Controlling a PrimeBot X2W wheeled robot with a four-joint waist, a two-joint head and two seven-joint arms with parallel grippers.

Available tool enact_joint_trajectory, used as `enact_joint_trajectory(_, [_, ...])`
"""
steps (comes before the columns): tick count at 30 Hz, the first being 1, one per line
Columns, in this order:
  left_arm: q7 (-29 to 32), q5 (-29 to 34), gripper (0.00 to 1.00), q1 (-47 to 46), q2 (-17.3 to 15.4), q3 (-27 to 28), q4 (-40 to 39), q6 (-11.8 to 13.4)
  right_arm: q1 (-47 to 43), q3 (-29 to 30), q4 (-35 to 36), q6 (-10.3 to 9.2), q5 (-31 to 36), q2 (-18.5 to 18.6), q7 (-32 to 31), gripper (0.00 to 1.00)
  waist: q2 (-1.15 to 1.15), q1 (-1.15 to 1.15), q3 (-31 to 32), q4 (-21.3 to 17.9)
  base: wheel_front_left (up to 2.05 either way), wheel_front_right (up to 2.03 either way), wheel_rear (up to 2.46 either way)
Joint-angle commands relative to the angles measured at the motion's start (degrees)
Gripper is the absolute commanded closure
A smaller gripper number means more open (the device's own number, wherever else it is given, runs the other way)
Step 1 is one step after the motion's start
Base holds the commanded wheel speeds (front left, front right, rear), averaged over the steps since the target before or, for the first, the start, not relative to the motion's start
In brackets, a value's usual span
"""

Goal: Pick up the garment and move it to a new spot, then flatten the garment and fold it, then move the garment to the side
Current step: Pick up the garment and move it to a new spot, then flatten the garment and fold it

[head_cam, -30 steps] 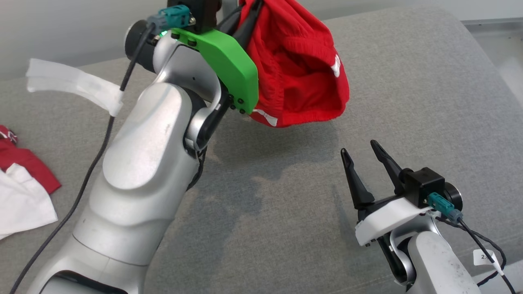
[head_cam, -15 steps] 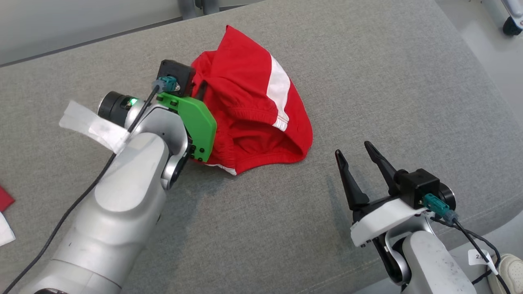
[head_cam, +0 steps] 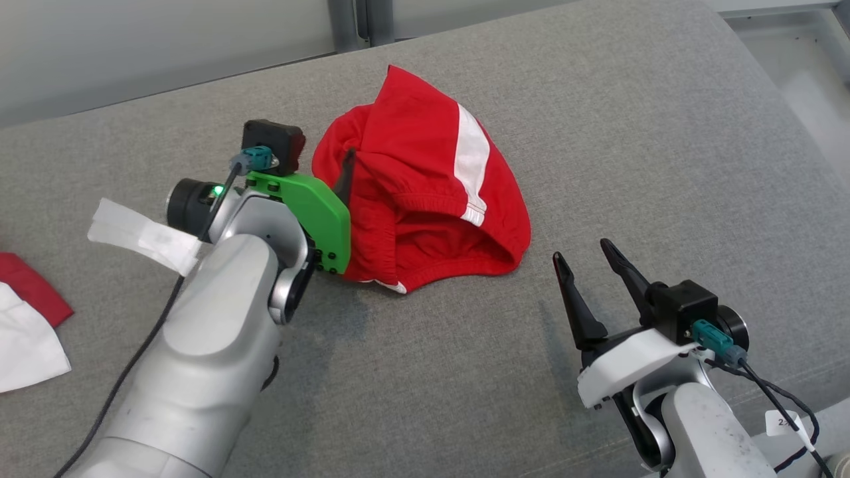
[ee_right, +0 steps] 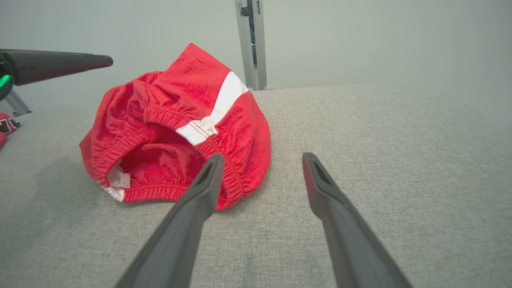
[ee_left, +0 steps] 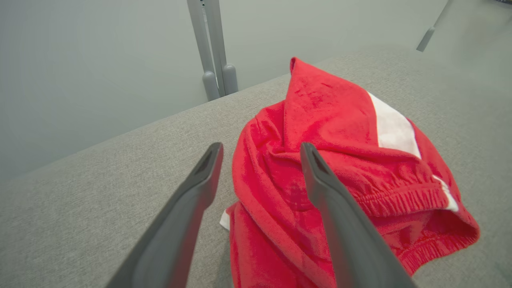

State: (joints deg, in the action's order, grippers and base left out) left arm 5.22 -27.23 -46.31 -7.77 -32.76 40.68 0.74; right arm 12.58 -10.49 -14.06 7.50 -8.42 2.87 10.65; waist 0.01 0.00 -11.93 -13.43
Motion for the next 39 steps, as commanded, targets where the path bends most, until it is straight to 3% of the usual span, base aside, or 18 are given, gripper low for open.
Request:
enact_joint_trajectory(1, [0.54,-1.35,0.0,1.62,0.8,0.13,-1.3,-0.71,-0.81,0.3,0.58,-0.02,0.55,0.02,-0.45,0.0,-0.01,0.0,1.5,1.53,0.0,0.0,0.0])
enact_joint_trajectory(10, [6.21,-5.31,0.0,7.47,3.28,-2.33,-6.7,-1.17,-1.65,0.98,2.42,-0.02,0.41,0.02,-1.14,0.0,-0.01,0.0,0.57,-1.43,0.0,0.0,0.0])
enact_joint_trajectory(19, [6.95,-4.98,0.0,8.92,3.89,-3.93,-8.17,1.47,-1.48,0.92,2.24,-0.02,-1.06,0.01,-0.09,0.0,-0.01,0.0,-1.76,-6.1,0.0,0.0,0.0])
enact_joint_trajectory(27, [9.32,-13.48,0.0,10.63,4.68,-1.64,-9.88,2.44,-0.77,1.07,1.35,-0.02,-1.84,0.01,0.84,0.0,-0.01,0.0,-2.61,-7.73,0.0,0.0,0.0])
enact_joint_trajectory(34, [7.19,-15.3,0.0,8.89,4.76,-1.34,-10.56,4.57,-0.29,0.63,0.49,-0.02,-2.46,0.01,1.42,0.0,-0.01,0.0,-2.74,-7.64,0.0,0.0,0.0])
enact_joint_trajectory(35, [6.75,-15.16,0.23,8.52,4.75,-1.3,-10.45,4.87,-0.17,0.64,0.38,-0.02,-2.49,0.02,1.55,0.0,-0.01,0.0,-2.75,-7.53,0.0,0.0,0.0])
enact_joint_trajectory(37, [5.91,-14.67,1.0,8.01,4.77,-1.58,-10.27,4.77,0.1,0.5,0.18,-0.02,-2.44,0.02,1.73,0.0,-0.01,0.0,-2.72,-7.25,0.0,0.0,0.0])
enact_joint_trajectory(39, [5.88,-14.9,1.0,7.92,4.77,-2.04,-9.92,4.07,0.25,0.4,-0.05,-0.02,-2.26,0.02,1.68,0.0,-0.01,0.0,-2.65,-6.88,0.0,0.0,0.0])
